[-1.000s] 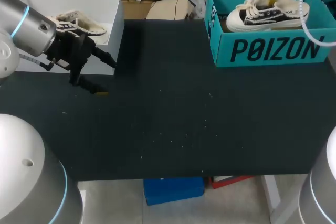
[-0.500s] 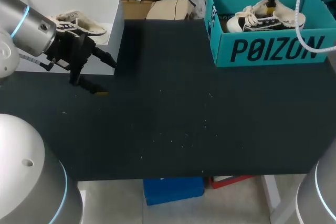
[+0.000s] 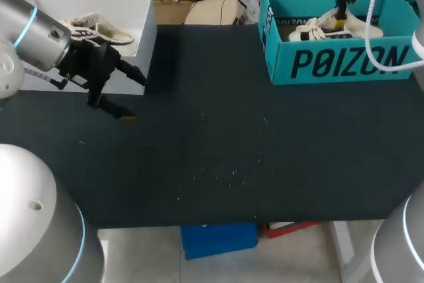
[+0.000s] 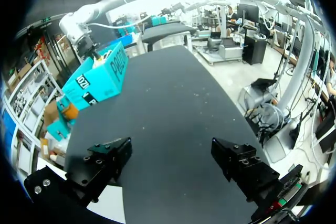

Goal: Take the shoe out of the shoebox, open the shoe tongue, remove and reinsert the insole, then place the shoe into the shoebox

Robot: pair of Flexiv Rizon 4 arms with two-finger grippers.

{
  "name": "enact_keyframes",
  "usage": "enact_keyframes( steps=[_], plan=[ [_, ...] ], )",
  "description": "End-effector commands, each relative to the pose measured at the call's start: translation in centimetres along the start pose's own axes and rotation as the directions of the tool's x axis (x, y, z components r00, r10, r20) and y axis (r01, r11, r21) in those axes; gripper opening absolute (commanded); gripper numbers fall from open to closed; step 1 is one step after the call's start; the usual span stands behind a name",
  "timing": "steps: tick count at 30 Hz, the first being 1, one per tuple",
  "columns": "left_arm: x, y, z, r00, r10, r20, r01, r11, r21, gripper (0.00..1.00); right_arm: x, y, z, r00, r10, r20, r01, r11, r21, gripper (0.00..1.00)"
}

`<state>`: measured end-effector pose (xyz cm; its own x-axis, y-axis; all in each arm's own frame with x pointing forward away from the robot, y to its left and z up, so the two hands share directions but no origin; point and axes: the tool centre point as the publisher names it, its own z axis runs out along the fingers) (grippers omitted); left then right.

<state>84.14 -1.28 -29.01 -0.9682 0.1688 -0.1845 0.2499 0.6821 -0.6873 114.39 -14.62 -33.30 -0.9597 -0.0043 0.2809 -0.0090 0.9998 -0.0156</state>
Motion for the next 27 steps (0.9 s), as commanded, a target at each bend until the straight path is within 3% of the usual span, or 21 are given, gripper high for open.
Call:
enact_keyframes(
  steps=[1, 2, 3, 5, 6, 9, 16, 22, 27],
  plan=[
    [0.1, 0.0, 0.2, 1.000, 0.001, 0.004, -0.001, 1.000, -0.001, 1.00, -0.7, -0.2, 0.0, 0.999, 0.002, -0.043, -0.002, 1.000, 0.003, 0.44],
    [0.1, 0.0, 0.2, 1.000, 0.001, 0.004, -0.001, 1.000, -0.001, 1.00, -0.5, -0.3, -0.2, 0.999, 0.006, -0.043, -0.005, 1.000, 0.008, 0.49],
    [0.1, 0.0, 0.2, 1.000, 0.001, 0.004, -0.001, 1.000, -0.001, 1.00, -0.4, -0.4, -0.4, 0.999, 0.009, -0.041, -0.008, 1.000, 0.012, 0.61],
    [0.1, 0.0, 0.2, 1.000, 0.001, 0.004, -0.001, 1.000, -0.001, 1.00, -0.3, -0.7, -1.1, 0.999, 0.020, -0.028, -0.019, 1.000, 0.025, 0.71],
    [0.1, 0.0, 0.2, 1.000, 0.001, 0.004, -0.001, 1.000, -0.001, 1.00, -0.2, -0.8, -1.5, 0.999, 0.026, -0.022, -0.025, 0.999, 0.032, 0.49],
    [0.1, 0.0, 0.2, 1.000, 0.001, 0.004, -0.001, 1.000, -0.001, 1.00, 0.3, -1.2, -2.9, 0.999, 0.039, 0.000, -0.039, 0.998, 0.054, 0.38],
    [0.1, 0.0, 0.2, 1.000, 0.001, 0.004, -0.001, 1.000, -0.001, 1.00, 1.8, -1.0, -6.9, 0.995, 0.068, 0.067, -0.076, 0.990, 0.123, 0.38],
    [0.1, 0.0, 0.2, 1.000, 0.001, 0.004, -0.001, 1.000, -0.001, 1.00, 4.2, 0.5, -10.0, 0.973, 0.134, 0.190, -0.160, 0.978, 0.130, 0.36],
    [0.1, 0.0, 0.2, 1.000, 0.001, 0.004, -0.001, 1.000, -0.001, 1.00, 6.8, 2.5, -11.0, 0.947, 0.178, 0.266, -0.214, 0.970, 0.115, 0.39]
  ],
)
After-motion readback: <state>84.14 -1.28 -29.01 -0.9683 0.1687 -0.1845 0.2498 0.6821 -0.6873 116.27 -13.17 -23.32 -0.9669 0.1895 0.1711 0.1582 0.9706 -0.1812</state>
